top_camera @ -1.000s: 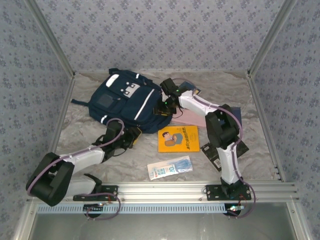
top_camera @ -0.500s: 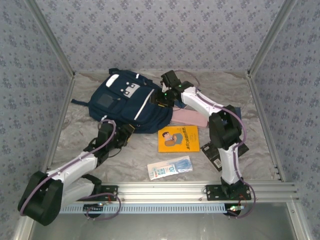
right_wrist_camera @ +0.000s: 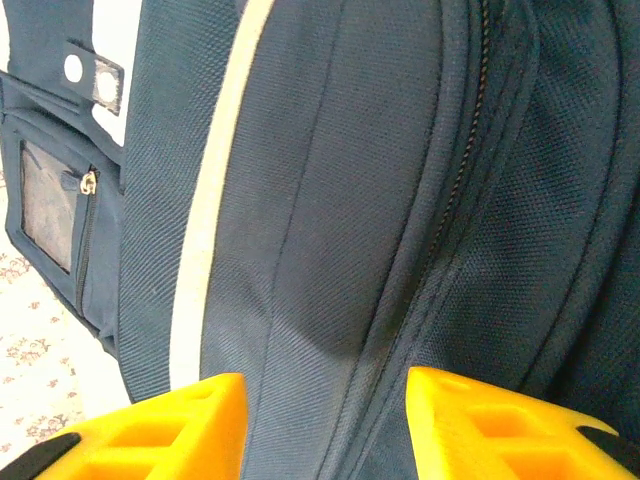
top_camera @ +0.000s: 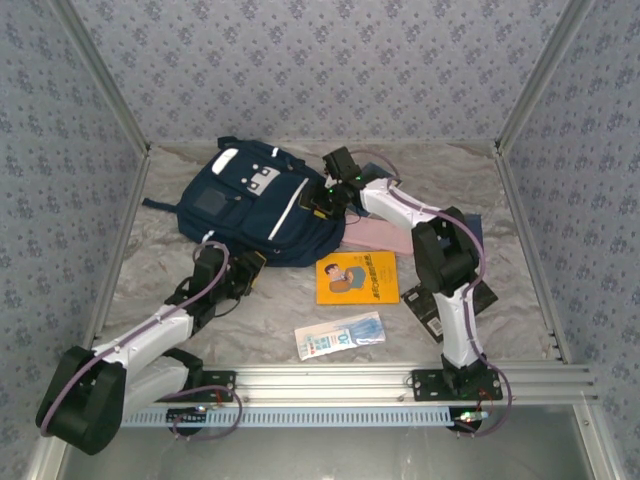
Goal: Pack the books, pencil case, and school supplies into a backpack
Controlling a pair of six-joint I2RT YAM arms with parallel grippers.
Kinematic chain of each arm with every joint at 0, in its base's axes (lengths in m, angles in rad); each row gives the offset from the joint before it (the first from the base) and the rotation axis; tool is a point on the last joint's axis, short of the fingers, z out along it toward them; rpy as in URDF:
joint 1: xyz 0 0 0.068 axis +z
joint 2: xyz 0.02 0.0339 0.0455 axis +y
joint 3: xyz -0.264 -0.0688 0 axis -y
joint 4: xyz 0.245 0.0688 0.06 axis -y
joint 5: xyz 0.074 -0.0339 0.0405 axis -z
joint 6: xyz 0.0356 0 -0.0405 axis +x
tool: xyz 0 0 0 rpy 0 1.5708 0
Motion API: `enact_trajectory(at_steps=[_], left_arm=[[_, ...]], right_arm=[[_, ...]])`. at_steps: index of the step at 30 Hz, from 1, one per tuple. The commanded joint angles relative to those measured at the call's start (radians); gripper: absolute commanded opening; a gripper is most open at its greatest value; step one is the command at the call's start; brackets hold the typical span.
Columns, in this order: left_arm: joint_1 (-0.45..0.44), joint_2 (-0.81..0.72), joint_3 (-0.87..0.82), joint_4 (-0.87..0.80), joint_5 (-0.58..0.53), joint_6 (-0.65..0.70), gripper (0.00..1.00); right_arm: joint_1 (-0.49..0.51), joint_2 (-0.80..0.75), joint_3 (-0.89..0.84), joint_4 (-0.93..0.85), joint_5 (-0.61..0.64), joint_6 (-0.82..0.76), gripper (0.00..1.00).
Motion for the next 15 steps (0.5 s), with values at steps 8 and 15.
enact_trajectory(at_steps=[8,15], left_arm=[[0.005,0.055,-0.020,0.051,0.020,-0.004,0.47],[0.001,0.092,-0.014,0.084,0.017,0.007,0.48]], right_arm=[[0.010,0.067,-0.035,0.229,-0.064,0.193,0.24],[0.036,0.023,-0.034,0.332,-0.076,0.304,0.00]])
